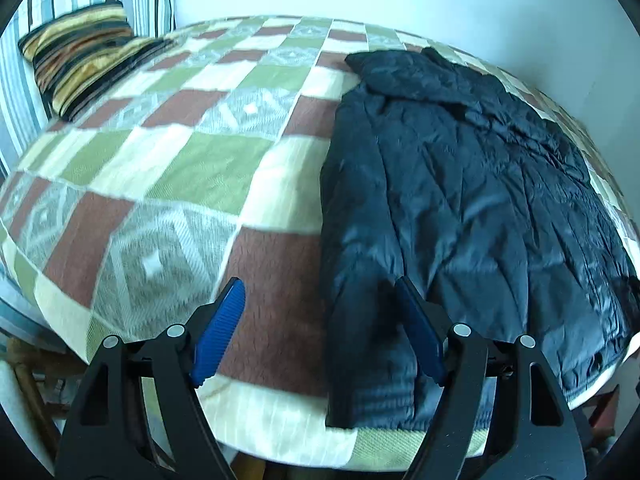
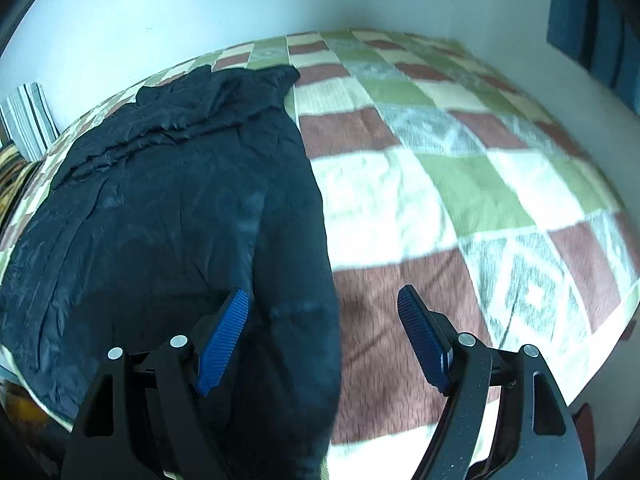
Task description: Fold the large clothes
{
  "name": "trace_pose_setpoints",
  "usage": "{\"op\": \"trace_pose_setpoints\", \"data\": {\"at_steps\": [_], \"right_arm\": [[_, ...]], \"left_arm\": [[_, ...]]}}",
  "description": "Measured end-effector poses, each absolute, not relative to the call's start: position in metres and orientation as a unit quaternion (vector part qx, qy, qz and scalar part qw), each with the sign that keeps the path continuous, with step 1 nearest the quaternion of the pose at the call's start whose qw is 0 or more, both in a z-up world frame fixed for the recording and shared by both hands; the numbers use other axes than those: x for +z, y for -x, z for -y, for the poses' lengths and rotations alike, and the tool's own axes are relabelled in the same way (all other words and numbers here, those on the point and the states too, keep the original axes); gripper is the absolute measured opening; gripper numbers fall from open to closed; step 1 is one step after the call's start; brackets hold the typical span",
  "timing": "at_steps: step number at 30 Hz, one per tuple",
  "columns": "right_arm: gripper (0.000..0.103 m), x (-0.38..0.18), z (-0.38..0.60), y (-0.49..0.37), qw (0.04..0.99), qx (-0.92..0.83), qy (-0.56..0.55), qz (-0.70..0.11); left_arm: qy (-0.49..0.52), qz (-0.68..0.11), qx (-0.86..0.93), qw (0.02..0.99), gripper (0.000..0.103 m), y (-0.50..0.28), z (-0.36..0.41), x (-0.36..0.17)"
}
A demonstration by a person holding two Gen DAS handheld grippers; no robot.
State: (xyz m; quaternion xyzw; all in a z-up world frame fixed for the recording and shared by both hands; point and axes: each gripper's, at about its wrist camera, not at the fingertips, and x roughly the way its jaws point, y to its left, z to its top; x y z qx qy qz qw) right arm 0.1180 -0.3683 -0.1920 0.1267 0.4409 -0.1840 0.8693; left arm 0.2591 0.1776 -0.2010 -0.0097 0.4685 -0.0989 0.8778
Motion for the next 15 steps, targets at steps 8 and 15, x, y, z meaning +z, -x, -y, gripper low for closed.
{"op": "trace_pose_setpoints", "data": {"at_steps": [8, 15], "right_arm": [[0.076, -0.202, 0.357, -0.101, 0.868, -0.151, -0.144, -0.45], [0.073, -0.206, 0.343, -0.088, 0.871, -0.118, -0.158, -0.45]], "left_arm": [[0.041, -0.483, -0.149, 0.862, 0.074, -0.248, -0.168, -0.207], [0.068, -0.502, -0.179, 0.844, 0.05, -0.244, -0.162, -0.222]]}}
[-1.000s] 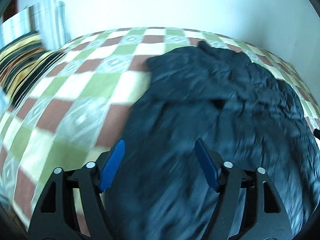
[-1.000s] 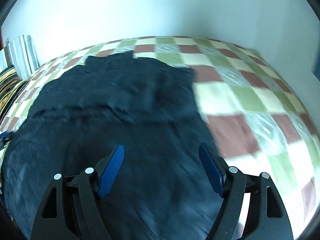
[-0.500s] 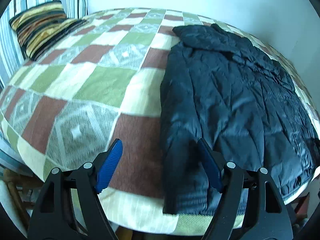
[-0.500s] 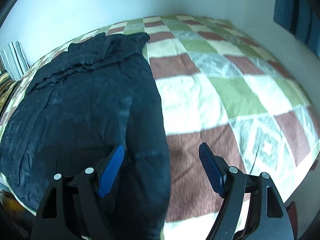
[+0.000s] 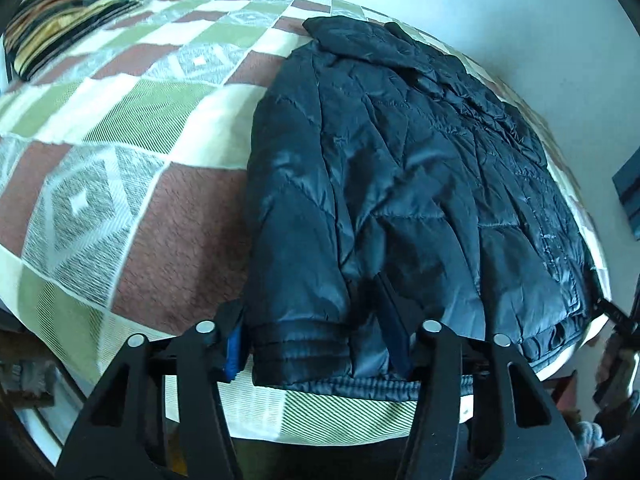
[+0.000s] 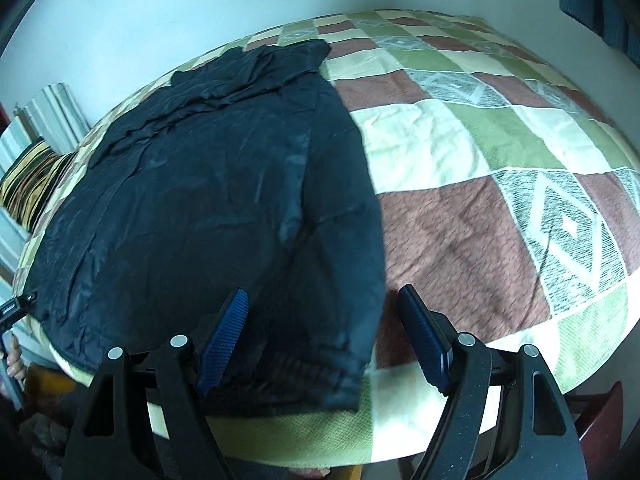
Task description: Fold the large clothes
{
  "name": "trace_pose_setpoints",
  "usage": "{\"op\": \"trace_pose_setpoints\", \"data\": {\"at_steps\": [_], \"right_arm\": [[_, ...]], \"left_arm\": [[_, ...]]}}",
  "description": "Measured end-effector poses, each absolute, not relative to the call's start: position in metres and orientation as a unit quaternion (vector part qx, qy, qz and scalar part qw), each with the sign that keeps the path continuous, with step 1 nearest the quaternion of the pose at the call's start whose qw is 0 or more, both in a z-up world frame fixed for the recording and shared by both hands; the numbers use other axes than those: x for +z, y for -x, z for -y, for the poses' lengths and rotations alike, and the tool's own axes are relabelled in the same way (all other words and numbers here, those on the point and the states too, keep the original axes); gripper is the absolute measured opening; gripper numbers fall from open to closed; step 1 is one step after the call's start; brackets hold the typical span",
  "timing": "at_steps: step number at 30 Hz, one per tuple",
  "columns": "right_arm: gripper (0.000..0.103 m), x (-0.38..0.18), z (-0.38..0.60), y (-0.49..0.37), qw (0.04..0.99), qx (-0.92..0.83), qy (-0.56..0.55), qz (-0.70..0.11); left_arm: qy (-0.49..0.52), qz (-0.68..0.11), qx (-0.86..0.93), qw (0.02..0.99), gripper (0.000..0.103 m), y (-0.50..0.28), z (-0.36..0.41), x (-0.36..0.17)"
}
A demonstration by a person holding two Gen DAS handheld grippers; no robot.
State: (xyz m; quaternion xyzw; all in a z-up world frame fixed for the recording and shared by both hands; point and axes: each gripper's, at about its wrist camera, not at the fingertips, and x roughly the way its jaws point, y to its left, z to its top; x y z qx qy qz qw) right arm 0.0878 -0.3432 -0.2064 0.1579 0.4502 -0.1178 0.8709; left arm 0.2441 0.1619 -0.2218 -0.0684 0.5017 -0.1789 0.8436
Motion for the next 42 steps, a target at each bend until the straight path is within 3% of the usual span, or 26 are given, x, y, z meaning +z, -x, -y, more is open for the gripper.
{"op": "trace_pose_setpoints", "data": {"at_steps": [4, 8, 13, 26, 42], "right_arm": [[0.054, -0.207, 0.34, -0.083, 0.872, -0.099, -0.174, -0.447], [0.043, -0.206, 0.337, -0.083, 0.871, -0.09, -0.19, -0.445], [0.017, -0.201, 0.336, -0.077, 0.874, -0.082, -0.211, -0.43], [0.011, -0.148, 0.348, -0.083, 0.897, -0.029, -0.257, -0.36], [0.01, -0.085, 0.394, -0.261, 0.915, -0.016, -0.279, -0.29]], "left_arm": [[0.06, -0.496, -0.187, 0.846, 0.039, -0.24, -0.158, -0.22], [0.05, -0.488, -0.191, 0.85, 0.021, -0.237, -0.154, -0.216], [0.055, -0.471, -0.194, 0.859, 0.012, -0.234, -0.157, -0.207], [0.136, -0.416, -0.212, 0.874, 0.01, -0.253, -0.181, -0.144], [0.101, -0.381, -0.188, 0.9, 0.009, -0.428, -0.118, -0.093]]}}
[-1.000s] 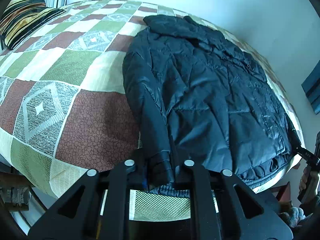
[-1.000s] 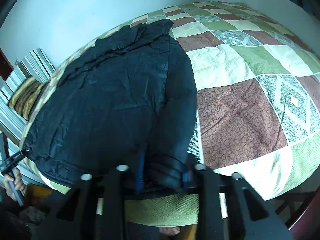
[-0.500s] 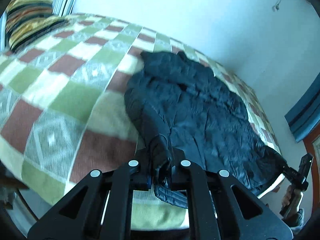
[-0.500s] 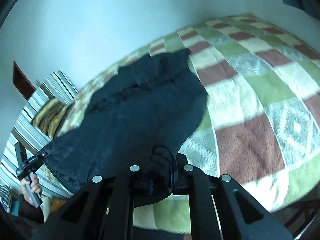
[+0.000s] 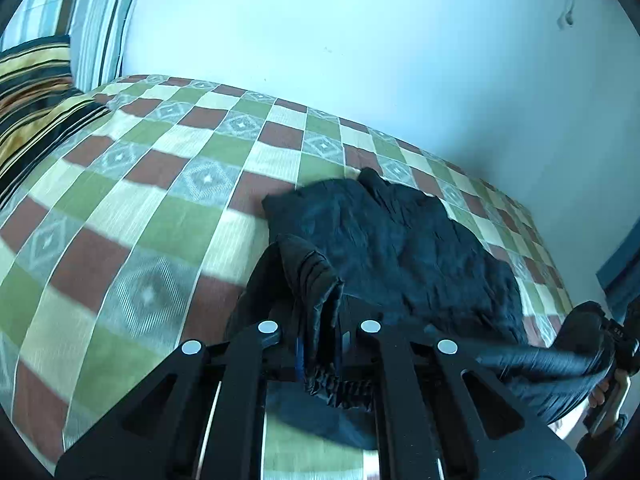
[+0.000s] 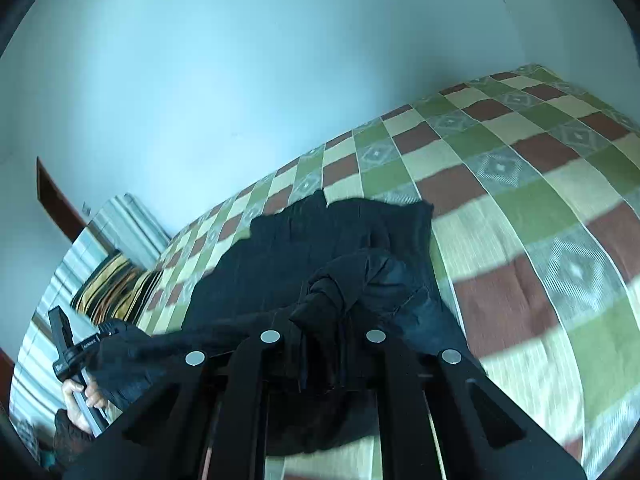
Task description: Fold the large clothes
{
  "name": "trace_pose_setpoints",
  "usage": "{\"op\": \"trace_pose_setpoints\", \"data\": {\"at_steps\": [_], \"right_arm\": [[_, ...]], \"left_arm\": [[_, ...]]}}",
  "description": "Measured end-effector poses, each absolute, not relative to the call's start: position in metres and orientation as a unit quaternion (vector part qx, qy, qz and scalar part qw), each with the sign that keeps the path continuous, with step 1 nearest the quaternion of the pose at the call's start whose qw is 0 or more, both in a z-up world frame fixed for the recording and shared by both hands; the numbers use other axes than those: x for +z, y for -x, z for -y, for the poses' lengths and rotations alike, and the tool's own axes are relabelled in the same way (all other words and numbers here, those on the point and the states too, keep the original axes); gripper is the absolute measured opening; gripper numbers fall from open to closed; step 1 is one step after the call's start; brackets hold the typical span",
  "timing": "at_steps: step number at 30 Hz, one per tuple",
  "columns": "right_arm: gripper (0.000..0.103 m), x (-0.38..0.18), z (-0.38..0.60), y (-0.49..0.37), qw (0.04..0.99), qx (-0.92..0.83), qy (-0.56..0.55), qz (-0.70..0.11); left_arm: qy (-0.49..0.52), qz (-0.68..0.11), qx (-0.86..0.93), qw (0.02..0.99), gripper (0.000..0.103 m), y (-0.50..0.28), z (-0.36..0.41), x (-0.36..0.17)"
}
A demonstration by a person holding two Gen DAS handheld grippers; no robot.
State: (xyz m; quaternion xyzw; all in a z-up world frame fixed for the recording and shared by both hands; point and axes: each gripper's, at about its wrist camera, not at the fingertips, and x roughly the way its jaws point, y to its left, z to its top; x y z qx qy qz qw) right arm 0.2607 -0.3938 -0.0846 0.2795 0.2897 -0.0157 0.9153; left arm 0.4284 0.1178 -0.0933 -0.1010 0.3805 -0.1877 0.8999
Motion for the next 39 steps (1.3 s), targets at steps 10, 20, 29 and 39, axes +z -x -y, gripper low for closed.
{"op": "trace_pose_setpoints", "data": {"at_steps": [10, 20, 29, 39], "right_arm": [[0.01, -0.14, 0.423, -0.369, 0.892, -0.074, -0.274, -0.353], [0.011, -0.188, 0.432, -0.405, 0.872, -0.096, -0.27, -0.397], [0.038, -0.163, 0.431, -0.387, 0.879, -0.087, -0.274, -0.38], [0.074, -0.136, 0.428, -0.357, 0.898, -0.076, -0.241, -0.361]], "left_arm": [[0.055, -0.429, -0.152, 0.889, 0.009, -0.538, -0.07, -0.149], [0.023, -0.454, -0.14, 0.88, 0.011, -0.571, -0.048, -0.193], [0.057, -0.419, -0.15, 0.894, 0.057, -0.556, -0.072, -0.157], [0.041, -0.402, -0.146, 0.903, 0.064, -0.539, -0.097, -0.143]]}}
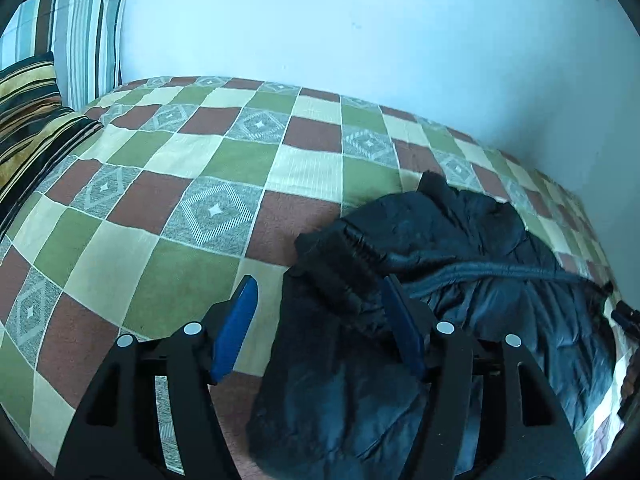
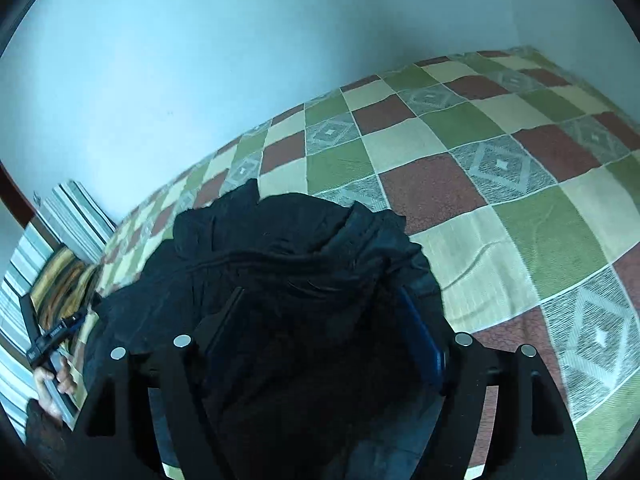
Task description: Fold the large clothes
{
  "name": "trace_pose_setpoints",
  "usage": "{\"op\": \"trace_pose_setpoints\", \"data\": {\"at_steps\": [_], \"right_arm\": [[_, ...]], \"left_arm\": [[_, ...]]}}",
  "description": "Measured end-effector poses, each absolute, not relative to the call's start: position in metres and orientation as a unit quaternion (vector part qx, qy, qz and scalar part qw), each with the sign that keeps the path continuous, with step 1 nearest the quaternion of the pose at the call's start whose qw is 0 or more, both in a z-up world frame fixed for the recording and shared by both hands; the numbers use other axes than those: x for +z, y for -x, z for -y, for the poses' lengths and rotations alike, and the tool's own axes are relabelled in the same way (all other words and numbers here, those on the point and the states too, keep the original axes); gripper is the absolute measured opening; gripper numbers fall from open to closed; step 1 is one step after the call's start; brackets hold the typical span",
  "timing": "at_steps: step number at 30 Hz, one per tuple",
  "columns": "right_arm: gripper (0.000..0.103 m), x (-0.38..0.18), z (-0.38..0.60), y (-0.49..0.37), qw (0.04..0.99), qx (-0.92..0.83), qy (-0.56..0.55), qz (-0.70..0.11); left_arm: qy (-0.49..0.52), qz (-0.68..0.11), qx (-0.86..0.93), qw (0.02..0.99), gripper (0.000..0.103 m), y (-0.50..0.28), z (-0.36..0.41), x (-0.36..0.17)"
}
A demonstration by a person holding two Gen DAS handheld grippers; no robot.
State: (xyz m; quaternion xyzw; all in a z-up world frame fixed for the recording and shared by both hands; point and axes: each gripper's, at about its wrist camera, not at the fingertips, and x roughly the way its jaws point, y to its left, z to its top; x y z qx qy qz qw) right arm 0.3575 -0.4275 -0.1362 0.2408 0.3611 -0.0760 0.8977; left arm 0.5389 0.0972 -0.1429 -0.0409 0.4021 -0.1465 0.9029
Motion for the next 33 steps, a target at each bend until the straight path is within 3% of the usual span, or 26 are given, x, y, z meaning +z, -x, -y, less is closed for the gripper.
{"op": "trace_pose_setpoints", "data": {"at_steps": [14, 24, 27, 33], "right_arm": [[0.074, -0.148, 0.443, -0.412, 0.901, -0.043, -0.123, -0.413], [0.074, -0.162, 0.447, -0.435, 0.891, 0.008, -0.106, -0.442], [0.064, -0.166, 0.446, -0.437, 0.891, 0.002, -0.105, -0.441], [0.047, -0.172, 0.44, -0.437, 0.894, -0.003, -0.095, -0.438]], "left_arm": [[-0.059, -0.413, -0.179, 0.891, 0.071, -0.57, -0.086, -0.162], [-0.095, -0.424, -0.239, 0.868, 0.077, -0.597, -0.084, -0.173], [-0.133, -0.428, -0.235, 0.863, 0.074, -0.599, -0.072, -0.18], [-0.131, -0.465, -0.254, 0.838, 0.056, -0.603, -0.064, -0.2]]}}
